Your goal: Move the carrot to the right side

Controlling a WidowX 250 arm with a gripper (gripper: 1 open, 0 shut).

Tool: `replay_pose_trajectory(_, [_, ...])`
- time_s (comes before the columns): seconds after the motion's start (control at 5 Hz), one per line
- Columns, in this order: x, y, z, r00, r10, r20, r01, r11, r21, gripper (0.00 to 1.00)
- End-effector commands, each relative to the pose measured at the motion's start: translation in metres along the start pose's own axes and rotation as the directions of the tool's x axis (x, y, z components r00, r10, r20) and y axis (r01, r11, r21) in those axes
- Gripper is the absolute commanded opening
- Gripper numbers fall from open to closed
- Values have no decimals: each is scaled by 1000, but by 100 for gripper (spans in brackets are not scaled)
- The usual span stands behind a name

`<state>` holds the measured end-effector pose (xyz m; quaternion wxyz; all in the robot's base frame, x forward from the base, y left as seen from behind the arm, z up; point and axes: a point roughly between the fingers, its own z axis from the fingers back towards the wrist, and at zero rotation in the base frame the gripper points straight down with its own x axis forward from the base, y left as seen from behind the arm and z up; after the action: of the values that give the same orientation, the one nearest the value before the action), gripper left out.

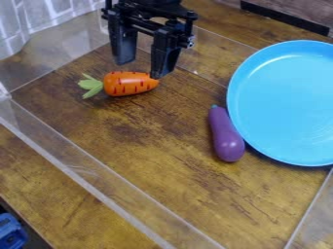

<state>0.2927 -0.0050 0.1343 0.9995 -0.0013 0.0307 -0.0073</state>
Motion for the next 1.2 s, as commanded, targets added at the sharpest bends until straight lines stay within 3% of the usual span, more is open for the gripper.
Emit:
replay_pose_trajectory(0.0, [-7, 1, -5, 999, -29, -20, 29, 1000, 7, 100])
replay_pose_trajectory(0.2, [-1, 7, -14, 994, -106, -42, 106, 994, 18, 100])
replay_pose_trajectory(0.4, [6, 22, -23, 968, -244, -64, 246, 968, 40, 100])
replay_pose_trajectory(0.6, [11, 42, -32, 966, -247, -74, 250, 967, 43, 0])
replay_pose_trajectory(0.8, [14, 59, -40, 962, -260, -76, 265, 963, 50, 0])
replay_pose_trajectory(1.0, [19, 68, -41, 934, -348, -84, 354, 933, 60, 100])
